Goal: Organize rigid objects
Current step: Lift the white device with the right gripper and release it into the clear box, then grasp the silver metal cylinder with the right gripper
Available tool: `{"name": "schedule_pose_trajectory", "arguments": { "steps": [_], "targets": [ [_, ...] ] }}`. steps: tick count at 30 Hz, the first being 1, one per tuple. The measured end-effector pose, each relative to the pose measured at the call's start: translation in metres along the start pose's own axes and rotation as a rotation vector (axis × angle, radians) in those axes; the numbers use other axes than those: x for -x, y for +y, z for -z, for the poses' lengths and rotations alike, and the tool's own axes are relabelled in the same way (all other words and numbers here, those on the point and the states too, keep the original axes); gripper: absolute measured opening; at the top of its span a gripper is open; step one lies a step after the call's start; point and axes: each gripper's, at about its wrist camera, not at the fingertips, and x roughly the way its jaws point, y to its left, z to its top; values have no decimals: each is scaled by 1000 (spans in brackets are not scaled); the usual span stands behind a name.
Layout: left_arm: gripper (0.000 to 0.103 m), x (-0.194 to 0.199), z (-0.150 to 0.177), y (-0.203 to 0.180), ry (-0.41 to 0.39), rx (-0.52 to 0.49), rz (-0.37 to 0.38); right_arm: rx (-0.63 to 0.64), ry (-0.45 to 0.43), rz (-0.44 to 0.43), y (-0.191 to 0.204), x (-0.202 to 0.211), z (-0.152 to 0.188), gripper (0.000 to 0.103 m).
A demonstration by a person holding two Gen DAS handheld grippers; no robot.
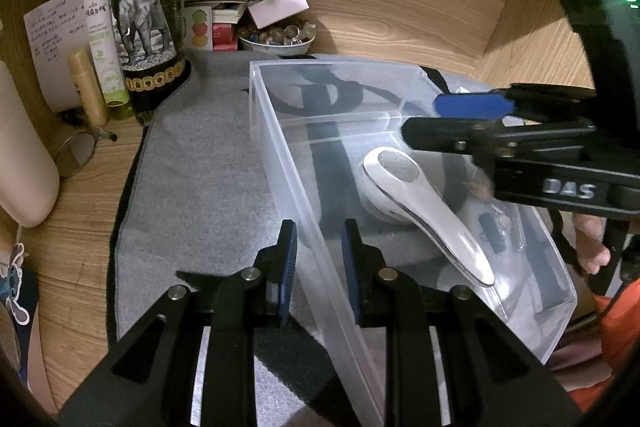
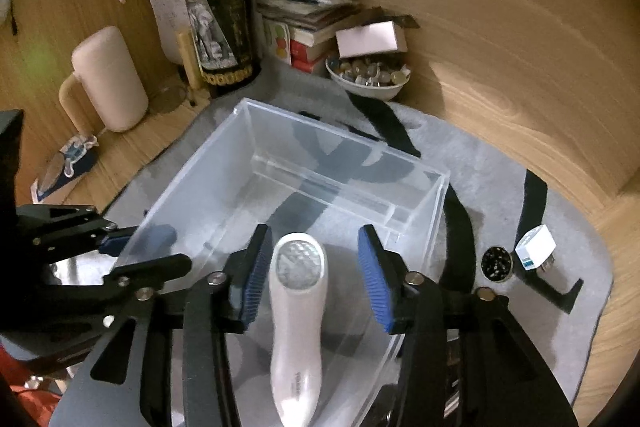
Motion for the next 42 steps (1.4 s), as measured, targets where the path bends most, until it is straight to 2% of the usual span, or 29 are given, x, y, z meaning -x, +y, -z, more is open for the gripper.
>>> {"name": "schedule_pose_trajectory", "arguments": {
  "steps": [3,5,9,15,21,25,31,34,37,38,42],
  "targets": [
    [23,0,0,1,2,1,-1,-14,-56,4,-2,18,2,66],
    [23,0,0,2,6,3,0,-25,-94,19,-6,34,4,70],
    [23,-1,1,3,9,6,-2,-61,-161,63,-21,62,10,77],
    [23,-2,2,3,12,1,-11,-118,-202,158,-49,92,27,78],
    [23,-2,3,2,18,-2,-15,-190,-159,231,-72,92,58,79],
    [23,-4,3,1,25,0,-21,-247,-80,252,-90,73,85,79],
    [23,-6,5,1,40,4,-26,-335,53,222,-112,37,121,79],
    [23,-6,5,1,42,5,-31,-354,94,206,-115,24,132,78],
    [23,-7,4,-1,42,6,-37,-365,93,173,-115,21,137,78],
    [23,-7,4,-1,43,7,-38,-364,90,170,-114,21,138,77],
    [23,-7,4,-1,45,7,-41,-350,91,142,-111,18,140,58]
  ]
}}
